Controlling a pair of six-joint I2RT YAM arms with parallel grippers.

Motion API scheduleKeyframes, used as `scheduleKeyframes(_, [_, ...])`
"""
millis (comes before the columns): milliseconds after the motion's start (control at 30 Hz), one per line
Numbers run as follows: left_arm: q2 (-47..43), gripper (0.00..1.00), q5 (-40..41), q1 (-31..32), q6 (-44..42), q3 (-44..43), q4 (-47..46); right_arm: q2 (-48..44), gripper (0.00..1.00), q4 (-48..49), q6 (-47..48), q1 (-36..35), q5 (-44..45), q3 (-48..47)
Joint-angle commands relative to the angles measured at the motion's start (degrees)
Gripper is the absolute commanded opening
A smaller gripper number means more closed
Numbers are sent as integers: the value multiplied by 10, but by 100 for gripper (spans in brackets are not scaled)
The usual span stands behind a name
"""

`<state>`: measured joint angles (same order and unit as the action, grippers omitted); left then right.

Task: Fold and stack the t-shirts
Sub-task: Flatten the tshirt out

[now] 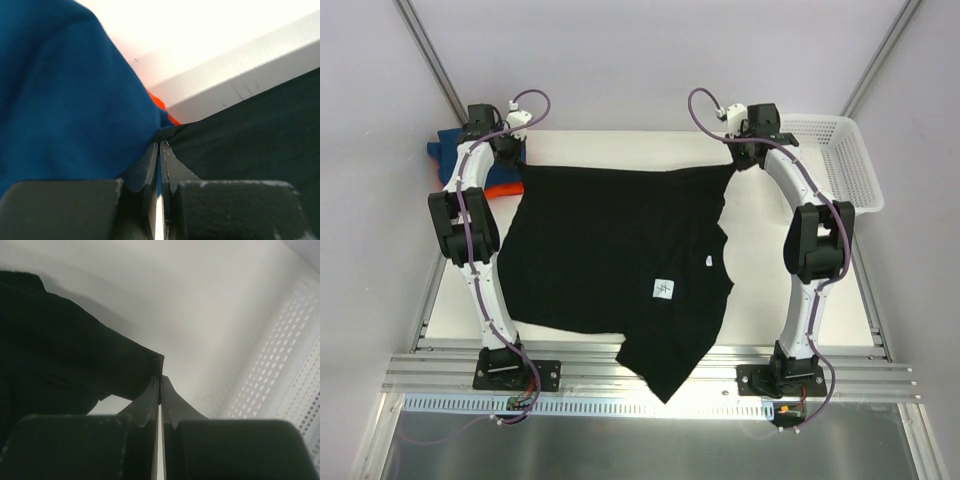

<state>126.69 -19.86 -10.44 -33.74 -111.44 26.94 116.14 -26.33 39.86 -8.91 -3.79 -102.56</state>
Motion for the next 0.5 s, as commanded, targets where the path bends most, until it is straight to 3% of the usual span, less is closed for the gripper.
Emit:
scheduleKeyframes(0, [-14,0,11,7,-10,-69,-7,19,0,-6,-8,5,18,-118])
scheduleKeyframes(467, [36,0,41,27,31,-145,-8,99,0,65,7,-23,109,-191])
